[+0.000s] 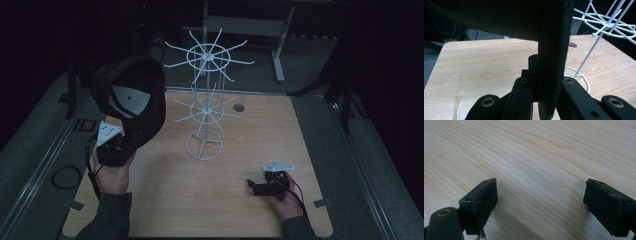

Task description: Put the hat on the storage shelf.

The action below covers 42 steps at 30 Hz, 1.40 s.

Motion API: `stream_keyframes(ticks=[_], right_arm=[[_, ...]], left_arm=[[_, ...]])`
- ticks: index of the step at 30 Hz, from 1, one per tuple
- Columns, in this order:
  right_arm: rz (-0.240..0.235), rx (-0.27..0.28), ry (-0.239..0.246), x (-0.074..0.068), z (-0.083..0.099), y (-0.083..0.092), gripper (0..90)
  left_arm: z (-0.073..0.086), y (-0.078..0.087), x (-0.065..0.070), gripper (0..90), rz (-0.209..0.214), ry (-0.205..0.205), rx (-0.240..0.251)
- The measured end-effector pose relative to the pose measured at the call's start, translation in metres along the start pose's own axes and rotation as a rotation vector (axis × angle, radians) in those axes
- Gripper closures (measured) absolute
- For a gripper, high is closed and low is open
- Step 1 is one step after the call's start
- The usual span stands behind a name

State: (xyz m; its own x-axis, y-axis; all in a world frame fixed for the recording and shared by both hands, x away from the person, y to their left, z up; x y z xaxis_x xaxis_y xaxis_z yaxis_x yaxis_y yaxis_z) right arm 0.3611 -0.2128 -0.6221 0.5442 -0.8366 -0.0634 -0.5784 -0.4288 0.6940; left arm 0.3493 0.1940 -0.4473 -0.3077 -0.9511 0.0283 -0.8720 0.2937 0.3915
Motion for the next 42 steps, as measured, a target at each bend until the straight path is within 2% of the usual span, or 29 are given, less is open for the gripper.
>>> stream_keyframes(ticks=[6,17,42], right_arm=[[0.000,0.000,0.000,0.000,0.000,0.000,11.8],[0.000,0.000,0.000,0.000,0.000,0.000,11.8],[0.000,0.000,-0.003,0.000,0.000,0.000,11.9]], left_arm=[[-0.003,0.001,-0.001,86.6,-0.007,0.000,0.006],[-0.011,0.002,-0.002,86.6,-0.032,-0.022,0.014],[-0.025,0.000,-0.007,86.6,-0.073,-0.033,0.026]])
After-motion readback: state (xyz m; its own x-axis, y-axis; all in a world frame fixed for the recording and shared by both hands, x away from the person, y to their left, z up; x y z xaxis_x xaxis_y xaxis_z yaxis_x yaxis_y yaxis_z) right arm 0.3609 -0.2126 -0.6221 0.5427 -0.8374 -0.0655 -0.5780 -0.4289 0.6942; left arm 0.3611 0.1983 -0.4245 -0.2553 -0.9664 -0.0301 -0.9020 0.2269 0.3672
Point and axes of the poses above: each handheld gripper's, and its own axes: y roughly backward along the jaws, z roughly out of its underside, x roughly to its right, the point moved 8 cm from there along -y, roughly forward along the jaws, and after that the axes turned 6 degrees about -y, right-handed, at the moved point
